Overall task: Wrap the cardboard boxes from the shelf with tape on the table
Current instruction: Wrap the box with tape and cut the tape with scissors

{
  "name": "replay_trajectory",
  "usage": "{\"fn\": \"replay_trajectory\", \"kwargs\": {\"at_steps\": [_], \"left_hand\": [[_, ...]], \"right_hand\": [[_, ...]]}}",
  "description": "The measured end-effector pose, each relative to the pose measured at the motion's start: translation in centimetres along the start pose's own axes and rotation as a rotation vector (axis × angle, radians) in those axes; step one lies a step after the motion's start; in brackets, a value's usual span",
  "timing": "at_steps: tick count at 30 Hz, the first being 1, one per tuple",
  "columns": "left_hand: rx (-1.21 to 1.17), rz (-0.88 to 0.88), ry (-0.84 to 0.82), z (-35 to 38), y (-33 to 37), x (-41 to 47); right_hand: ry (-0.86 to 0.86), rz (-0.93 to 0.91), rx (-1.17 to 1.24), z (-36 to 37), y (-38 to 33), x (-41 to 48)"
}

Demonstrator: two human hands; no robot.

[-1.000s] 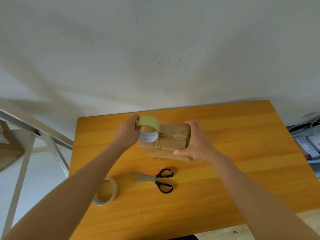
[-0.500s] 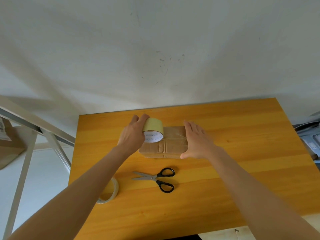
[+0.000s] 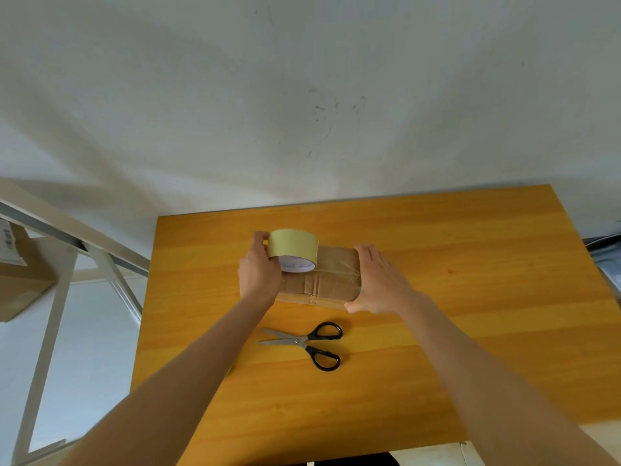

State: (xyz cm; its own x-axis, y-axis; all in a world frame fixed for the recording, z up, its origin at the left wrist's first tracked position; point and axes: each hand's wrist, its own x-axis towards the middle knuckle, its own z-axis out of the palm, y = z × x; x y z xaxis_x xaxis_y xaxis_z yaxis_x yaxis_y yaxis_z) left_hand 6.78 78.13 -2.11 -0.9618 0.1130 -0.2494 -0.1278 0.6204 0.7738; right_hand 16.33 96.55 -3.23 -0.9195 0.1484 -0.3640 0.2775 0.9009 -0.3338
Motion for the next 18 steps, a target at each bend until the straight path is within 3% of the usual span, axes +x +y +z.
{"fn": "replay_trajectory", "kwargs": {"at_steps": [7, 14, 18], "left_hand": [[-0.104, -0.154, 0.026, 0.7, 0.1, 0.5], [-0.045, 0.024, 0.024, 0.6, 0.8, 0.2], [0.11, 0.167, -0.04, -1.4, 0.3, 1.0]], "right_hand": [[0.001, 0.002, 0.015, 0.1, 0.1, 0.2], [0.004, -0.001, 0.004, 0.2, 0.2, 0.1], [0.011, 0.001, 0.01, 0.0, 0.5, -0.1]]}}
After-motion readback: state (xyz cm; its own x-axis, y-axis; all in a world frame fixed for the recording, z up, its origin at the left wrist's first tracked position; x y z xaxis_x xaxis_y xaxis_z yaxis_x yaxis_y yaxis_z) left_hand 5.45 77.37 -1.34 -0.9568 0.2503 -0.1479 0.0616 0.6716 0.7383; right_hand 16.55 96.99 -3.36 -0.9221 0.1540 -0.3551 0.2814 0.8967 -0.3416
